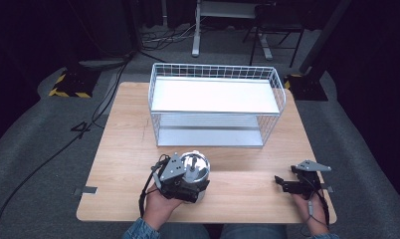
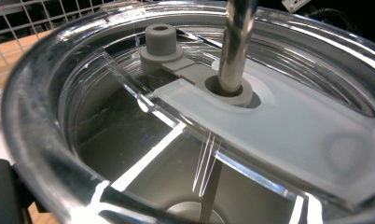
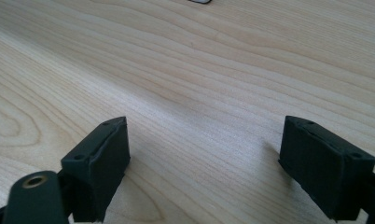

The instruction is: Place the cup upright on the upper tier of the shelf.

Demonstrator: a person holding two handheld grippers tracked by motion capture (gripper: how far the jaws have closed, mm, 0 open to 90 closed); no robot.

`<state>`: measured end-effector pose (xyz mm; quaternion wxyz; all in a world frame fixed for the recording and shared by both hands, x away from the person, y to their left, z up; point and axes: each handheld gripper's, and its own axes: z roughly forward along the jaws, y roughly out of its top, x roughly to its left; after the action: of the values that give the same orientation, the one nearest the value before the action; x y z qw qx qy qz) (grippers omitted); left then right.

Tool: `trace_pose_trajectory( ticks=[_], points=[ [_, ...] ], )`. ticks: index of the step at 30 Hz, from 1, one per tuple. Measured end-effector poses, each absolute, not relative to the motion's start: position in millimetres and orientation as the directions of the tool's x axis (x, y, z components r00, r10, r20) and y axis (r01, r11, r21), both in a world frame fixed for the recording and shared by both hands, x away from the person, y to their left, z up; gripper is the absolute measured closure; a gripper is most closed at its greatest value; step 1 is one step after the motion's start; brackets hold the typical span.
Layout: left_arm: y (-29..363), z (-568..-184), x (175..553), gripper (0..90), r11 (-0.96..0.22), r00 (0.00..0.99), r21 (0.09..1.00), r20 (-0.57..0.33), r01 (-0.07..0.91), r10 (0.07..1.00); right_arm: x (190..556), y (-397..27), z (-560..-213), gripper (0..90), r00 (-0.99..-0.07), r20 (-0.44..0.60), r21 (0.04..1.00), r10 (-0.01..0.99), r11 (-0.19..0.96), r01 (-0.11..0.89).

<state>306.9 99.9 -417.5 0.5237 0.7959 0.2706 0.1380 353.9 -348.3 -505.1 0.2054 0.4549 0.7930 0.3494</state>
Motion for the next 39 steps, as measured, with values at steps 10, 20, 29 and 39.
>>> trace_pose_trajectory(
  ticks=[10,20,29,39],
  points=[
    [113.6,-388.6,314.9,3.2,-0.295,0.819,0.917,-0.057,0.270,0.571,353.9,-348.4,-505.1,16.6,-0.503,-0.006,0.741,0.864,0.342,0.578],
    [123.1,-355.1,326.1,3.2,-0.282,0.833,0.924,-0.066,0.259,0.549,354.0,-348.1,-505.1,16.0,-0.506,-0.005,0.740,0.863,0.344,0.578],
    [126.1,-322.3,337.9,3.2,-0.272,0.850,0.933,-0.063,0.237,0.523,354.0,-347.8,-505.2,16.0,-0.512,-0.005,0.741,0.859,0.347,0.575],
    [128.0,-294.4,357.0,3.3,-0.225,0.854,0.942,-0.104,0.249,0.509,353.7,-347.6,-505.2,16.5,-0.513,-0.007,0.741,0.858,0.349,0.574]
  ],
)
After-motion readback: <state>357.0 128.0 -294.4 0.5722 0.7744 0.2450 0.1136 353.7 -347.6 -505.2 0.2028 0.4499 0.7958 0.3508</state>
